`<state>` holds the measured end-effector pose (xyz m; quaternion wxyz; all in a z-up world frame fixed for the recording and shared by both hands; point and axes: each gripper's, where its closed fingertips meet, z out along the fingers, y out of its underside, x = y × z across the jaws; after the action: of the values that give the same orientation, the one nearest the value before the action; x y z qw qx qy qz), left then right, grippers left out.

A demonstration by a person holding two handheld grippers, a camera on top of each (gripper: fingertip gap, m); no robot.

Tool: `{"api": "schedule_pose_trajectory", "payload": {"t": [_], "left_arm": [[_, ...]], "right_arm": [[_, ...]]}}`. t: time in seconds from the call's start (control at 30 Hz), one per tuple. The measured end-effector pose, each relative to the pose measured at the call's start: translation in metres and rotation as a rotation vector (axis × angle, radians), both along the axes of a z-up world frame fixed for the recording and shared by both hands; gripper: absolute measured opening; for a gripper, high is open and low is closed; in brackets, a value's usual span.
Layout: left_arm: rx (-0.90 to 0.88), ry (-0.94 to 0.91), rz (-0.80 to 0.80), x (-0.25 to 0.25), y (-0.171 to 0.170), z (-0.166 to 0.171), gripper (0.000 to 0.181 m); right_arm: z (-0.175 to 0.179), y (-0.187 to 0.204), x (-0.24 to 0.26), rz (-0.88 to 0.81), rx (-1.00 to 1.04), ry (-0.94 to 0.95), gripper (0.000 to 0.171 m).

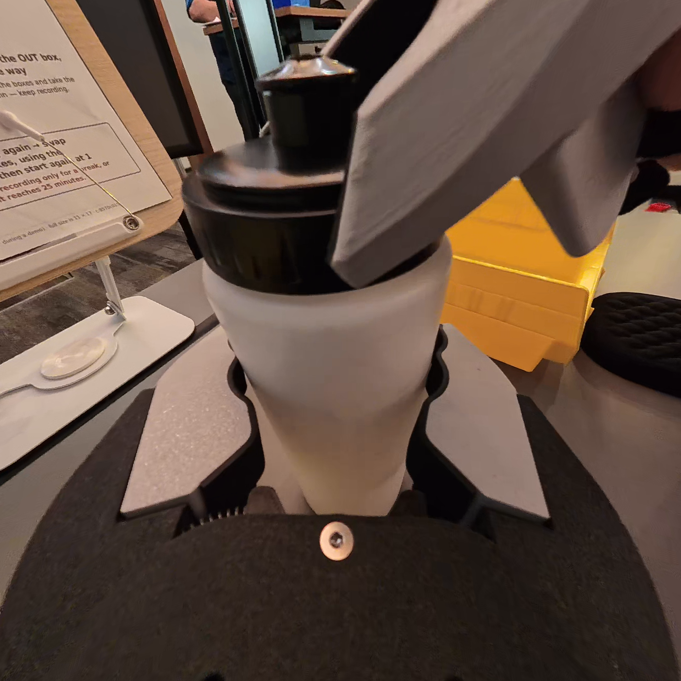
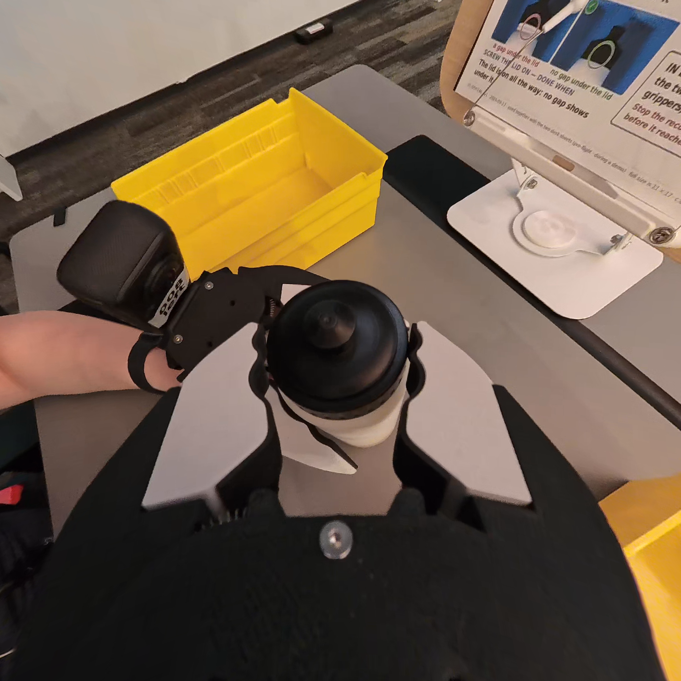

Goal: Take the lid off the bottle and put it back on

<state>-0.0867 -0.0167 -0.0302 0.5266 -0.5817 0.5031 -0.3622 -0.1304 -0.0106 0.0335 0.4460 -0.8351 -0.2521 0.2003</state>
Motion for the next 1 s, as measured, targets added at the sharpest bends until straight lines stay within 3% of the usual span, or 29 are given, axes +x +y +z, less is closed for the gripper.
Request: {"api": "schedule_pose_trajectory", "payload": {"t": [0.47,0.83,1.0], "left_arm": [[0.004,-0.033,-0.014,0.005,-0.002,0.0,0.098],[0.009,-0.008,0.116,0.003,0.004,0.0,0.098],[0.0,-0.012,0.105,0.004,0.005,0.0,0.098]], "right_arm": [[-0.002,-0.003,0.004,-0.025,-0.055,-0.035,0.076],[-0.016,-0.007,0.011,-0.178,-0.489,-0.454,0.078],[-0.019,-0.006,0.013,-0.23,-0.597,-0.527,0.078]]}}
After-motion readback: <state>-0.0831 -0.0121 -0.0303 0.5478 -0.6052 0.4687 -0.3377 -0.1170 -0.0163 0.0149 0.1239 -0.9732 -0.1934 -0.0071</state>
